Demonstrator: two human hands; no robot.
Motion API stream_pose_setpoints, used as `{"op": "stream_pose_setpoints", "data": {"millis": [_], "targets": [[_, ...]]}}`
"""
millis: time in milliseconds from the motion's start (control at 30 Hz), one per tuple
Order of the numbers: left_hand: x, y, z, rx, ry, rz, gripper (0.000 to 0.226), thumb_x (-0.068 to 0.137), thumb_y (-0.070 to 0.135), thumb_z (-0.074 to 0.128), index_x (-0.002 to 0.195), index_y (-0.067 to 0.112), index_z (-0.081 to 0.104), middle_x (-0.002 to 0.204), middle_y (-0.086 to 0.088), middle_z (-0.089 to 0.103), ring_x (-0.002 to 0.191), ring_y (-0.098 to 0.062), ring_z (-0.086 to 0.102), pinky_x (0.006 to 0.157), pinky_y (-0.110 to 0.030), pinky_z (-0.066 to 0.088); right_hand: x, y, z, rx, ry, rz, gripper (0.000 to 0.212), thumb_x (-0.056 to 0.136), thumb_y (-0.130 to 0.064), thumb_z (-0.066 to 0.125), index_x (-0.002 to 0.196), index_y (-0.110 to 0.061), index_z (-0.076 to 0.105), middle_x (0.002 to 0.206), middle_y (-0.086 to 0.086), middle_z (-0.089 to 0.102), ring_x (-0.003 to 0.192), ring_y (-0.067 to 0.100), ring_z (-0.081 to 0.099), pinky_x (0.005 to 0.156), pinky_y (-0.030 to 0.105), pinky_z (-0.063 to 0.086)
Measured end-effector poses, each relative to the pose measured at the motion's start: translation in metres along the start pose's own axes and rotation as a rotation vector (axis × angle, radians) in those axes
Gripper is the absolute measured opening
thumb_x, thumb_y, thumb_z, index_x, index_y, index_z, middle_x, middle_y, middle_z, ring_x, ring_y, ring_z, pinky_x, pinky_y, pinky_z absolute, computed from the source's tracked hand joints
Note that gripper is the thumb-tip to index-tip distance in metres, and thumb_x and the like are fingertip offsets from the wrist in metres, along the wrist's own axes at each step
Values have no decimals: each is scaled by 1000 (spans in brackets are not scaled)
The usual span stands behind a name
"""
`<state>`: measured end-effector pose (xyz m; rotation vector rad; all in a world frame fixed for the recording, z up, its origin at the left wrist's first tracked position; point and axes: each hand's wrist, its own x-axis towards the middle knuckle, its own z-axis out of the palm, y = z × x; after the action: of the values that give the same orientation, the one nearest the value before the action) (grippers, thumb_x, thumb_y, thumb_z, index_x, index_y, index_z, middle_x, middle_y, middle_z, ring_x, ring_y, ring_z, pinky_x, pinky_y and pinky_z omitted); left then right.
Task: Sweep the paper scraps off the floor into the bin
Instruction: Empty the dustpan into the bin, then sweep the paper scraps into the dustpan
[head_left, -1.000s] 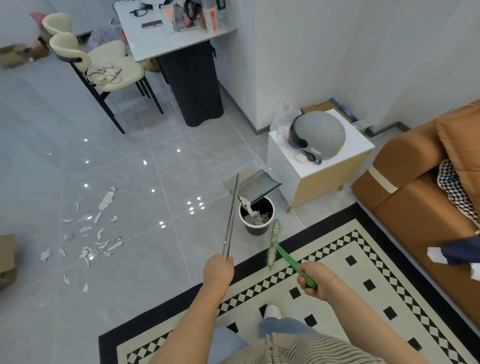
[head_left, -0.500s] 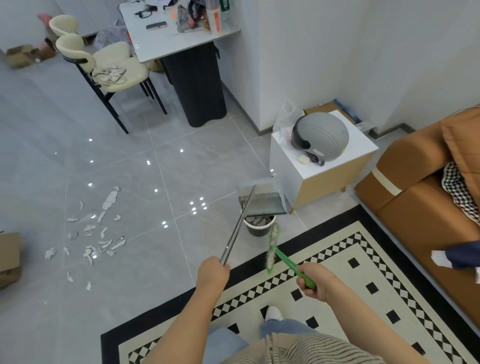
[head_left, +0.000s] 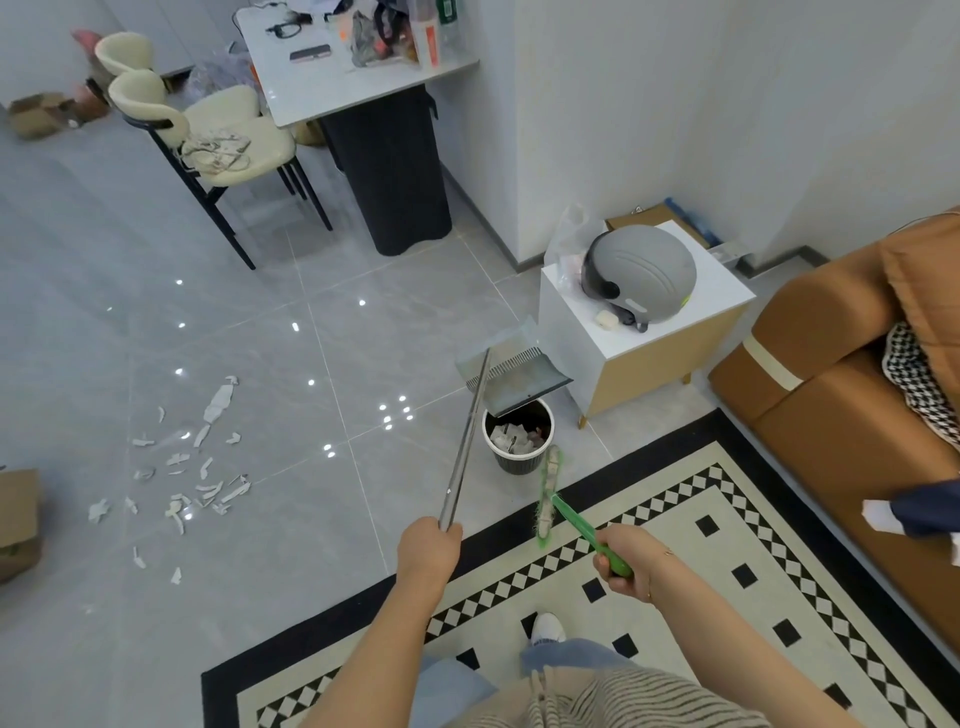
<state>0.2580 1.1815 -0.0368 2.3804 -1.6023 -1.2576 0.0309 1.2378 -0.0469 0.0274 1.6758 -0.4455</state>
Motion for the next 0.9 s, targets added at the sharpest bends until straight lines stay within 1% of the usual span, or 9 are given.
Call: {"op": "stream_pose_setpoints", "data": {"millis": [67, 167, 233, 300, 400, 533, 667, 800, 900], "targets": [[1, 4, -2, -151, -63, -70, 27, 95, 24, 50, 72, 11, 49, 62, -2, 46, 52, -13, 44, 43, -20, 36, 1, 0, 0, -7, 2, -5, 19, 98, -11, 36, 89, -6, 52, 57, 5, 46, 23, 7, 39, 28, 11, 24], [0, 13, -9, -495, -201, -280, 22, 96, 16, 50, 75, 7, 50, 53, -2, 39, 35, -9, 34, 31, -13, 25, 4, 0, -1, 4, 3, -8, 18, 98, -12, 37, 90, -7, 52, 58, 5, 47, 24, 7, 40, 29, 11, 25], [0, 13, -19, -737, -323, -385, 30, 98, 12, 48, 67, 10, 45, 41, 3, 33, 24, -5, 26, 28, -8, 18, 7, 0, 0, 19, 0, -6, 17, 98, -12, 38, 89, -7, 51, 60, 5, 49, 25, 6, 41, 29, 10, 27], [2, 6, -27, -943, -423, -440, 39, 99, 13, 45, 61, 15, 37, 36, 6, 30, 22, -3, 24, 25, -8, 18, 9, 1, 0, 26, -4, -5, 16, 98, -12, 38, 90, -7, 52, 62, 6, 49, 25, 6, 42, 29, 10, 28], [7, -13, -38, -1178, -514, -520, 41, 99, 15, 44, 60, 19, 32, 37, 6, 30, 23, -4, 26, 24, -8, 21, 8, 1, 1, 12, 6, -5, 16, 98, -11, 38, 91, -6, 52, 62, 6, 48, 25, 7, 41, 29, 10, 28], [13, -41, -49, -1385, -594, -610, 44, 100, 20, 43, 57, 20, 32, 36, 6, 30, 20, -5, 28, 23, -9, 22, 11, 0, 11, -27, 28, 8, 14, 98, -11, 36, 98, -7, 50, 60, 5, 47, 24, 8, 40, 29, 10, 28], [14, -60, -59, -1532, -651, -615, 56, 100, 24, 41, 45, 14, 39, 35, 6, 30, 20, -5, 29, 22, -10, 23, 11, 2, 27, -66, 32, 19, 18, 97, -13, 36, 109, -9, 50, 66, 6, 49, 26, 7, 42, 29, 11, 30], [13, -78, -72, -1681, -724, -621, 61, 100, 30, 38, 42, 11, 39, 33, 4, 31, 18, -6, 30, 20, -13, 24, 5, 0, 51, -126, 6, 8, 20, 98, -11, 33, 91, -6, 52, 62, 5, 48, 26, 6, 42, 29, 11, 28], [12, -90, -86, -1774, -727, -634, 59, 99, 31, 38, 44, 10, 40, 33, 4, 31, 18, -7, 31, 20, -12, 24, -2, -3, 74, -156, -25, 30, 20, 97, -8, 32, 89, -6, 51, 60, 5, 46, 24, 6, 41, 28, 10, 27]]}}
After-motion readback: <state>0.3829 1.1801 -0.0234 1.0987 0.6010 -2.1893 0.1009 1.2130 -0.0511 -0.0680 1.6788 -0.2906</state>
